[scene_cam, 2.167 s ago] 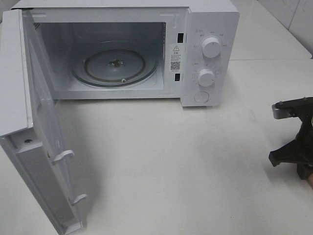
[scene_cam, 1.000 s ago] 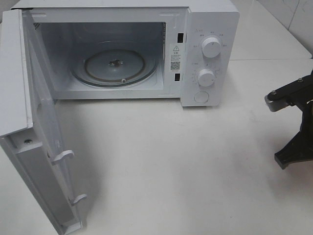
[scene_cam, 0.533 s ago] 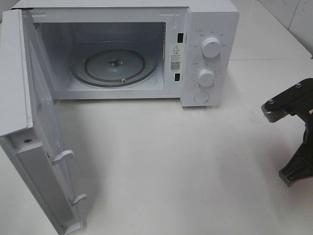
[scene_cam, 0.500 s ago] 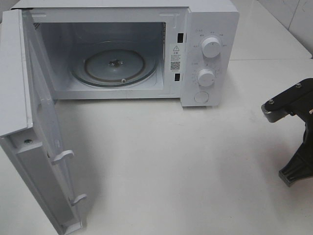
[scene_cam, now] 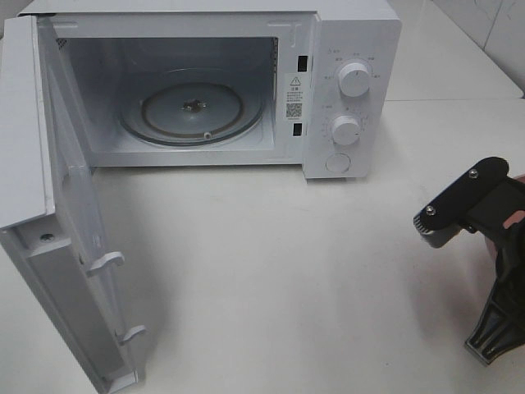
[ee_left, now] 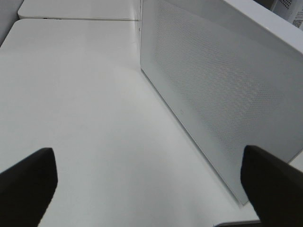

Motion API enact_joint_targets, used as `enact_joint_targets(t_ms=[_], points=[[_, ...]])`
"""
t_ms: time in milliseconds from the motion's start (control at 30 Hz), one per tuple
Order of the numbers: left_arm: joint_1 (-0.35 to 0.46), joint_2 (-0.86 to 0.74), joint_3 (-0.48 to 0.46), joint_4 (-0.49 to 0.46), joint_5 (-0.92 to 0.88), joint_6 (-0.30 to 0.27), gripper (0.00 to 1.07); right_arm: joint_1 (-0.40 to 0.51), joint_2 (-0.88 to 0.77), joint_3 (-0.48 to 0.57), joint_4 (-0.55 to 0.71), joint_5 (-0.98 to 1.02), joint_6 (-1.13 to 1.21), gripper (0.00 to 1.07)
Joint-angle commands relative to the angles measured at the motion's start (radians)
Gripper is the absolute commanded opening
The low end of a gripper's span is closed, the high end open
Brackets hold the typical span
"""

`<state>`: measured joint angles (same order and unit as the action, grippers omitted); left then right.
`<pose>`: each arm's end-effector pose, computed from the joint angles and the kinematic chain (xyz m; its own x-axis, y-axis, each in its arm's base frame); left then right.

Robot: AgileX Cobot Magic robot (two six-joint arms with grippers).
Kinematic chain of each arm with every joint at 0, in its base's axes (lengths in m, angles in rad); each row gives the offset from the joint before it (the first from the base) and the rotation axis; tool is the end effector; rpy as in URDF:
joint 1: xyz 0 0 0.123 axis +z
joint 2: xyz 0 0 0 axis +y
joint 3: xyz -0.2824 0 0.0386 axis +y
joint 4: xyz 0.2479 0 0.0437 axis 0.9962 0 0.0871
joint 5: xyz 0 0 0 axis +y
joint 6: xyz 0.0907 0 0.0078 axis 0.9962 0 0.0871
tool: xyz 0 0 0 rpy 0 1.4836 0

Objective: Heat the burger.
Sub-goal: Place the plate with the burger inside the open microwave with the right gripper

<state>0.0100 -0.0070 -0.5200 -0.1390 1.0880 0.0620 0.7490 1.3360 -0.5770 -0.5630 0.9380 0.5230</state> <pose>-0.0098 -0.0113 0.2811 -0.4530 -0.0074 -0.8915 0.0982 0.9935 -0.0581 0.1623 0.0973 0.1857 -0.8209 -0.5598 -0.1130 -0.4722 0.7766 -0.4171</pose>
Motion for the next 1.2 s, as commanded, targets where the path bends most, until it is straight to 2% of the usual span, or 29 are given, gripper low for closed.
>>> enact_joint_targets(t_ms=[33,200,400,467,667,733,833,1200], points=[[-0.006,-0.015,0.002,0.001,-0.015,-0.007,0.98,0.038,-0.009,0.004,-0.053,0.051,0.006,0.0],[-0.006,-0.015,0.002,0.001,-0.015,-0.007,0.98,0.142,-0.009,0.004,-0.053,0.073,0.006,0.0],[-0.006,-0.015,0.002,0.001,-0.015,-0.007,0.98,0.207,-0.009,0.004,-0.053,0.077,0.006,0.0],[-0.006,-0.015,0.002,0.001,-0.015,-0.007,0.98,0.282,-0.009,0.004,-0.06,0.074,0.006,0.0],[-0.006,-0.015,0.002,0.001,-0.015,-0.007,0.98,0.342,-0.009,0.004,-0.06,0.073,-0.003,0.0],[-0.006,-0.015,0.002,0.001,-0.015,-0.007,0.98,0.398,-0.009,0.004,-0.079,0.073,-0.021,0.0],[-0.006,-0.015,0.002,0.001,-0.015,-0.007,0.98,0.43,-0.009,0.004,-0.103,0.067,-0.055,0.0],[-0.006,-0.015,0.002,0.001,-0.015,-0.007,0.98,0.434,-0.008,0.003,-0.105,-0.018,-0.226,0.0]])
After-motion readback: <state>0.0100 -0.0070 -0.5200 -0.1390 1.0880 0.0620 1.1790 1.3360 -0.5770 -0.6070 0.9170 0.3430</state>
